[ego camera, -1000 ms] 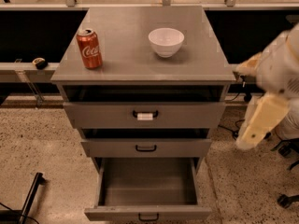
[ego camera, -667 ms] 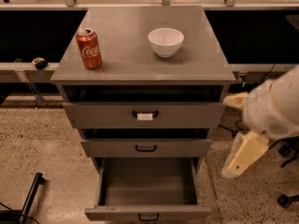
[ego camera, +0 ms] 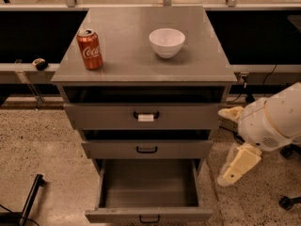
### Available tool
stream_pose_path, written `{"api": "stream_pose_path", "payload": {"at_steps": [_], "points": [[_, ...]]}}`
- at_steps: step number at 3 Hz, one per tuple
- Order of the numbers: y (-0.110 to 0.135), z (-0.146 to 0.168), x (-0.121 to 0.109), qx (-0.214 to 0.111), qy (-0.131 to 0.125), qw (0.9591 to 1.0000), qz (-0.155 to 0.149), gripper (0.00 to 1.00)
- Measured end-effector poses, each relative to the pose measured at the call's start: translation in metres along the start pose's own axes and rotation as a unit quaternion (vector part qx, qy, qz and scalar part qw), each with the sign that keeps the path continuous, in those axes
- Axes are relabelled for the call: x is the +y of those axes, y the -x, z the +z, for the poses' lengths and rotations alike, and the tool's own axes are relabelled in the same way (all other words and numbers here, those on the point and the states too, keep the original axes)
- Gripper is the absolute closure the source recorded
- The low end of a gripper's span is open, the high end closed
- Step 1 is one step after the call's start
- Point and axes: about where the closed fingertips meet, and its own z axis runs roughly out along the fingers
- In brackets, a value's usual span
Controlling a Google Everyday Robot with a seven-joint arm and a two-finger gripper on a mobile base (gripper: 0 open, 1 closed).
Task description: Close bottom drawer
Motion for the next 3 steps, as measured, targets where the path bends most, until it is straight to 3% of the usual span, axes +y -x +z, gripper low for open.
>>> {"api": "stream_pose_path", "payload": {"at_steps": [1, 2, 3], "points": [[-0.019, 0.072, 0.015, -0.096, 0.055, 0.9938, 0.004, 0.00], [-0.052, 0.152, 0.036, -0.173, 0.057, 0.9829, 0.024, 0.00], [-0.084, 0.209, 0.050, -0.219, 0.056, 0.9730, 0.049, 0.00]]}}
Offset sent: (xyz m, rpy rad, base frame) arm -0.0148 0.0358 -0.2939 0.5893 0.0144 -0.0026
